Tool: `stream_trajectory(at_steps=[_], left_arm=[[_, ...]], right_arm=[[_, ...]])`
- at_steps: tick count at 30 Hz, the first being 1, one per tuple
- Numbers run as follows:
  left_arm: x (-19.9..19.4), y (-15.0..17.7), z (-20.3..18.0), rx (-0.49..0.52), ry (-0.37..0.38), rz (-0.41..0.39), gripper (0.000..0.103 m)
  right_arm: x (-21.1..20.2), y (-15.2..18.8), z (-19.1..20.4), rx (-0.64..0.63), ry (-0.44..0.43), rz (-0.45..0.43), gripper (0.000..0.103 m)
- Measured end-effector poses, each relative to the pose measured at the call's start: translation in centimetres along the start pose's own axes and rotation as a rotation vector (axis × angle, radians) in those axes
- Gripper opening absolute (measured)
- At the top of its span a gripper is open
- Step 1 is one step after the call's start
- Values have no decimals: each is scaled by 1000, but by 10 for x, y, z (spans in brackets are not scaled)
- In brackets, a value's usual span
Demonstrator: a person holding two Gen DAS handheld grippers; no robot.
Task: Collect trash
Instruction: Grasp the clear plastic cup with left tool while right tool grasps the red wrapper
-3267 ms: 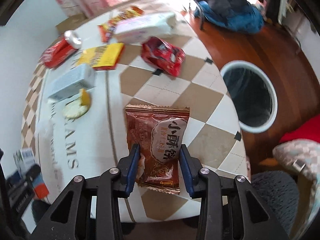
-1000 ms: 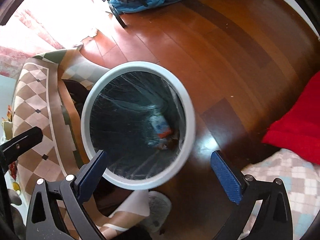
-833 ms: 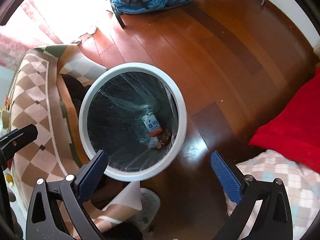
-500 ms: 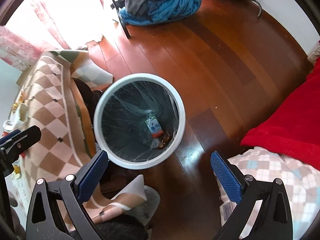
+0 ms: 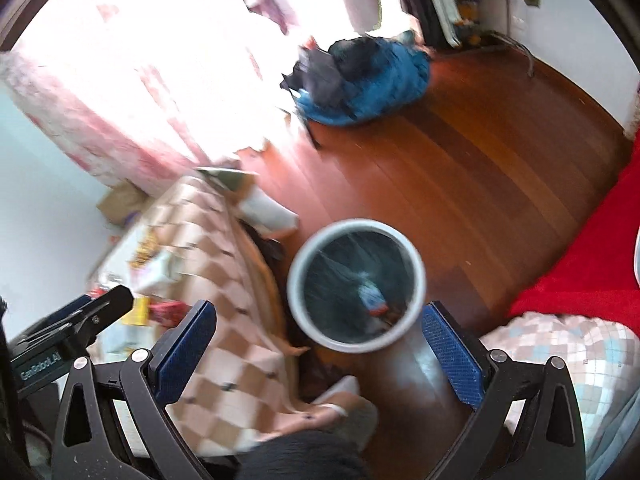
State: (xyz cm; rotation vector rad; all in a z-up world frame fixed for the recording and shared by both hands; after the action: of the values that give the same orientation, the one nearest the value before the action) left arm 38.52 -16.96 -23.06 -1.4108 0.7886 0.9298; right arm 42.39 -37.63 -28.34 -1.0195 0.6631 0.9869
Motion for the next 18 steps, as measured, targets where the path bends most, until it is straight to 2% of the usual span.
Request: stream_trajectory(at_steps=[4,8,13,18], left_arm=[[-31,2,61,-92,-47,-48,99],[-30,31,135,-187,-135,-16,99],[-2,109,236,-355,-227,110,99],[19,180,296,-468,-294,209,99]], right_arm=[[-5,8,66,-88,-60,25,103],[34,37,142,-237,-57,120,103],[110,84,205,-370,-30,262,103],[182,120,230,-475,57,332,101]])
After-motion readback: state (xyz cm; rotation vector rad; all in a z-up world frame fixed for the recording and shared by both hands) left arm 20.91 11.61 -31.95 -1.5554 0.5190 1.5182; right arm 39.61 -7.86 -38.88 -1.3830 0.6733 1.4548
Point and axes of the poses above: each gripper's, at about its wrist camera, not at the fingertips, and x roughly the way its jaws point, z to its left, y to its underside, the point moved 8 cm from there along x, roughly the way its jaws point, and after that the axes turned 9 degrees about x, right-handed, at the moved point
